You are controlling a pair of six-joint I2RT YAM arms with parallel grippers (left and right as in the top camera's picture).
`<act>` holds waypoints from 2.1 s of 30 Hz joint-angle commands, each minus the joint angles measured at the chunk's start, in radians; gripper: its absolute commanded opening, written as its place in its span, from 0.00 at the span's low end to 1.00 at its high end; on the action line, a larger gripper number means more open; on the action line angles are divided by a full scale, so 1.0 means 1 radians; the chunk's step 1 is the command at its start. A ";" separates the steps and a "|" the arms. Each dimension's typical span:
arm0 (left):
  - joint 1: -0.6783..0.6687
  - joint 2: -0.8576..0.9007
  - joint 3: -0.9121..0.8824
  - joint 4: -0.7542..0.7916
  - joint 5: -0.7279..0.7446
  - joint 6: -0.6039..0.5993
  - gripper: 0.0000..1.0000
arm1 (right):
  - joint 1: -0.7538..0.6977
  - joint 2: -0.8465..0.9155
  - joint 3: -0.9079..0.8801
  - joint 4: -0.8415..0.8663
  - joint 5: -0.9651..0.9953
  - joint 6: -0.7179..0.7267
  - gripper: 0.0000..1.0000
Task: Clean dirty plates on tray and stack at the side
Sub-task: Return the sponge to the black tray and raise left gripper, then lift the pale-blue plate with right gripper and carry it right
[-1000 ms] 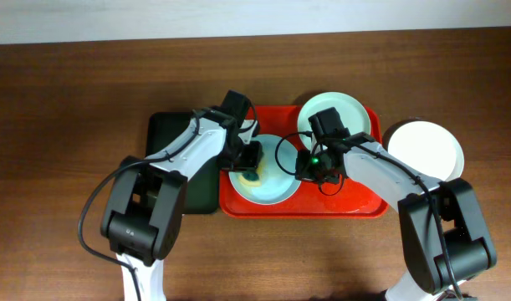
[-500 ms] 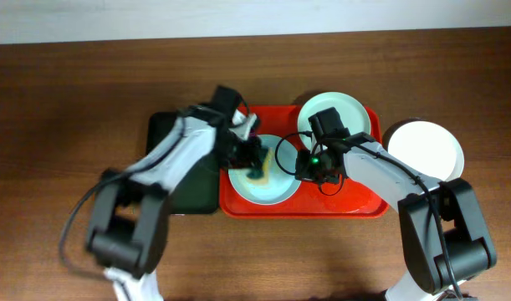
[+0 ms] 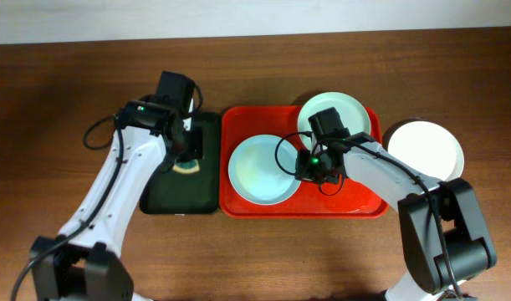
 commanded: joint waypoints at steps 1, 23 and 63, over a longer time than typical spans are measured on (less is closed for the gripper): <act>0.020 0.055 -0.098 0.022 -0.044 -0.014 0.00 | 0.002 -0.008 -0.007 -0.001 -0.002 -0.010 0.04; 0.122 -0.017 -0.060 0.121 0.008 -0.049 0.70 | 0.002 -0.008 -0.007 -0.004 -0.003 -0.010 0.14; 0.470 -0.117 0.201 -0.034 0.006 -0.127 0.99 | 0.116 -0.063 0.415 -0.225 0.181 0.052 0.04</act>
